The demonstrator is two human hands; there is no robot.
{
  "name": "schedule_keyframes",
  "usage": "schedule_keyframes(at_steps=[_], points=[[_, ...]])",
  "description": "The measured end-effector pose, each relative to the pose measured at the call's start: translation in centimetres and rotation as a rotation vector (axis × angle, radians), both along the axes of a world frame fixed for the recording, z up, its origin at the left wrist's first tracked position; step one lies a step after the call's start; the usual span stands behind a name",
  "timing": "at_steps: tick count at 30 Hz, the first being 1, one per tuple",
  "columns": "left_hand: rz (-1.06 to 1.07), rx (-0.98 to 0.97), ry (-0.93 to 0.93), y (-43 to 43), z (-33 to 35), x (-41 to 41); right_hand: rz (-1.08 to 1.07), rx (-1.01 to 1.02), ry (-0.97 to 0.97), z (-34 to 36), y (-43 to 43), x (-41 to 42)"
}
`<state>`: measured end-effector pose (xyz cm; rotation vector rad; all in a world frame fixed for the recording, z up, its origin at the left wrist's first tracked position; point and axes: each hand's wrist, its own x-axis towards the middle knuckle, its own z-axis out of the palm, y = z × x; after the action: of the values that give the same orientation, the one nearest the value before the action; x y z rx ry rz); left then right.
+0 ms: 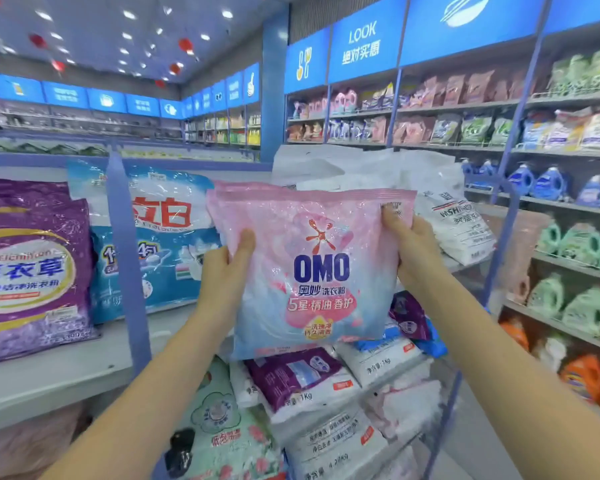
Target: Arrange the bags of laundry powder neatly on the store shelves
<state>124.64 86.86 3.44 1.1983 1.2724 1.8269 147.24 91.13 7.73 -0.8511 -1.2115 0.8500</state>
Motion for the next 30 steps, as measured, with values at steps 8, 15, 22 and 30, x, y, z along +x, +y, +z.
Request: schedule_keyframes(at_steps=[8, 15, 22, 30], points=[[0.147, -0.014, -0.04, 7.3, 1.3, -0.4, 0.192, 0.012, 0.019, 0.1, 11.3, -1.6], [0.266, -0.11, -0.048, 12.0, 1.4, -0.1, 0.265, -0.05, -0.045, -0.7, 19.5, -3.3], [0.463, -0.16, -0.035, 15.8, 1.4, -0.1, 0.333, -0.112, -0.061, -0.7, 25.1, -6.0], [0.57, -0.049, -0.026, 15.1, 0.5, -2.0, 0.487, -0.096, -0.049, -1.6, 27.1, -7.6]])
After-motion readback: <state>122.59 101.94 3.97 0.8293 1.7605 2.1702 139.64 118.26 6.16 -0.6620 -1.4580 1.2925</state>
